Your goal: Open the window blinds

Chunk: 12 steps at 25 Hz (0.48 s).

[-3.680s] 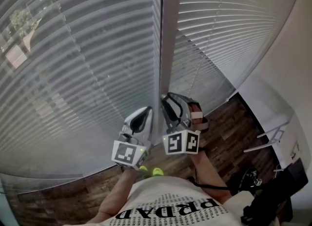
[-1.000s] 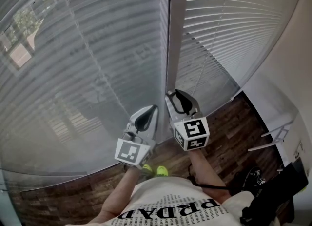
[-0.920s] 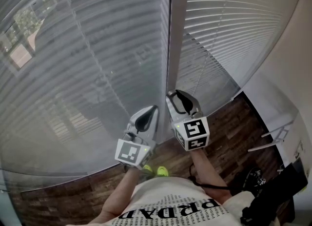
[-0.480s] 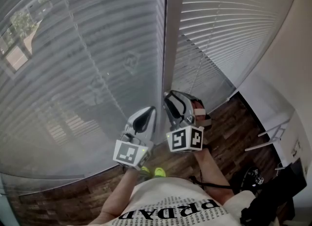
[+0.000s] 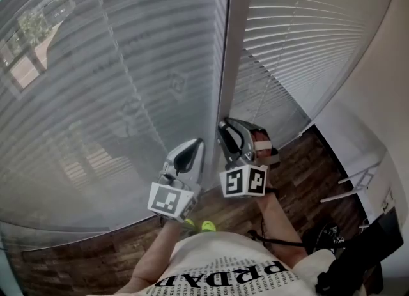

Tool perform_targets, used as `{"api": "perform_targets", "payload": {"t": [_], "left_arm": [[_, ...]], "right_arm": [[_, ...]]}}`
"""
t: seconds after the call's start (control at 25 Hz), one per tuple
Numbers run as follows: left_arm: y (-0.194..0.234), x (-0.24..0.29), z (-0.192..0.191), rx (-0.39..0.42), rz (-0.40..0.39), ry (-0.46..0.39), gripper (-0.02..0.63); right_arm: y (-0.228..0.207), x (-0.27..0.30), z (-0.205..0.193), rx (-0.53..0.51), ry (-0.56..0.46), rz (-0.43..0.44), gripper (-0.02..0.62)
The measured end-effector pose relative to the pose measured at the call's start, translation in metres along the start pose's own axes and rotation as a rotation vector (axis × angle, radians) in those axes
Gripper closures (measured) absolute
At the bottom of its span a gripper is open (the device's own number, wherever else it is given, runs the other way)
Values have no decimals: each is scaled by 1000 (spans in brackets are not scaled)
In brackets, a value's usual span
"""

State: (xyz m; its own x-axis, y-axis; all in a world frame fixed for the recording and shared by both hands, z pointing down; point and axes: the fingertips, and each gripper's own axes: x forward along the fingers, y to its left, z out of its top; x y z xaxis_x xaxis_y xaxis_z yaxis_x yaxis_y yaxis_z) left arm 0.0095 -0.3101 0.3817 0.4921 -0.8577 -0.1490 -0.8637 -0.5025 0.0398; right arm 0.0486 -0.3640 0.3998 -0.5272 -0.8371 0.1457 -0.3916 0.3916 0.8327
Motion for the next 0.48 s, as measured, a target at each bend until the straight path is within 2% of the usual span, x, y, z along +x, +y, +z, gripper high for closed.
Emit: {"api": "perform_targets", "payload": {"t": [0.08, 0.2, 0.48], "left_arm": [[-1, 0, -2, -5, -4, 3, 614], [-7, 4, 9, -40, -14, -41, 614], [-10, 1, 6, -34, -21, -29, 615]], "right_arm": [[-1, 0, 0, 14, 1, -3, 470], [-1, 0, -1, 52, 6, -10, 469], [-3, -1, 1, 197, -17, -20, 469]]}}
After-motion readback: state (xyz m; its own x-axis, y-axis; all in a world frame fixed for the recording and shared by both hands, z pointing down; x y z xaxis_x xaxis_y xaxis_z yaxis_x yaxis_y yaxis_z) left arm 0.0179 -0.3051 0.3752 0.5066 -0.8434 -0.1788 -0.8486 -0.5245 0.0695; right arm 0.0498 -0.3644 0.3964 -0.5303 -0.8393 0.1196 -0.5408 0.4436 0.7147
